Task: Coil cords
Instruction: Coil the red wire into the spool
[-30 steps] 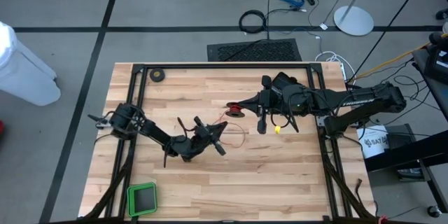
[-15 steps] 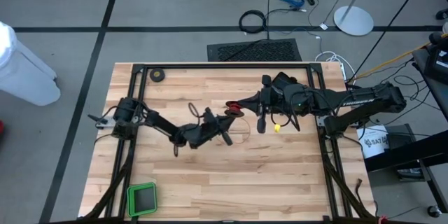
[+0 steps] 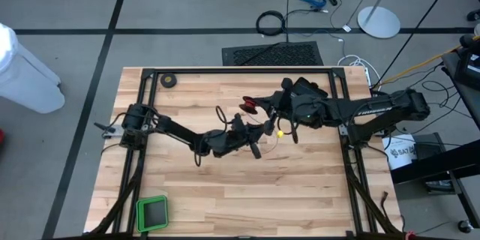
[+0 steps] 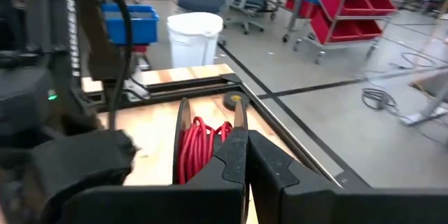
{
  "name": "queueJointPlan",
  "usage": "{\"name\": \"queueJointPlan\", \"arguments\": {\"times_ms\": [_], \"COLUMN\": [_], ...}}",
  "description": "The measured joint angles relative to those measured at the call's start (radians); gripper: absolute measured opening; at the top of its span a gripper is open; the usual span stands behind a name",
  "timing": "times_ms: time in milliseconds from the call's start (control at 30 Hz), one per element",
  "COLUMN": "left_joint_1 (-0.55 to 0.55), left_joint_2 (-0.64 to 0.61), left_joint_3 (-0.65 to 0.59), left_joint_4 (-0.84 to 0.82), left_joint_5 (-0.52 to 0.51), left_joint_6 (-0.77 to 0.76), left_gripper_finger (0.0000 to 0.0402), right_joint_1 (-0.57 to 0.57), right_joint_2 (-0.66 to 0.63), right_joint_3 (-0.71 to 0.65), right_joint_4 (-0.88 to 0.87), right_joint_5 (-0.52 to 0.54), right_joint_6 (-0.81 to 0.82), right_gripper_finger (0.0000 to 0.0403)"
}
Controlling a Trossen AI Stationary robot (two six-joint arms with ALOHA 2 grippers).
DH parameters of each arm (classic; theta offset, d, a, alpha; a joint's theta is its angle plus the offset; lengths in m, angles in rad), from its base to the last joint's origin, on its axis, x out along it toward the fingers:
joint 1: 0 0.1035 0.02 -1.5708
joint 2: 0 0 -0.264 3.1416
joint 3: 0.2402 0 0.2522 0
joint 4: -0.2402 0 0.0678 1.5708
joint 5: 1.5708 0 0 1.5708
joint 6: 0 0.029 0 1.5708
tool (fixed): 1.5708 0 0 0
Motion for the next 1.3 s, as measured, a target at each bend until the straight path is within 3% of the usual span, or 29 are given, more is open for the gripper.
{"name": "queueJointPlan", "arguments": {"times_ms": [167, 467, 867, 1300], "left_joint_1": [-0.009, 0.018, 0.022, 0.021], "left_joint_2": [-0.005, -0.007, -0.074, -0.318], "left_joint_3": [0.017, 0.025, 0.027, 0.027], "left_joint_4": [-0.002, -0.009, -0.025, -0.436], "left_joint_5": [0.031, 0.045, 0.216, 0.300], "left_joint_6": [-0.002, 0.001, -0.003, 0.074], "left_gripper_finger": [0.0000, 0.0000, 0.0000, 0.0000], "right_joint_1": [0.000, 0.020, 0.019, 0.019], "right_joint_2": [0.009, 0.009, 0.009, 0.008], "right_joint_3": [0.000, 0.000, 0.000, 0.000], "right_joint_4": [-0.020, -0.028, -0.104, -0.139], "right_joint_5": [0.068, 0.087, 0.117, 0.109], "right_joint_6": [0.003, 0.012, 0.009, -0.004], "right_gripper_finger": [0.0000, 0.0000, 0.0000, 0.0000]}}
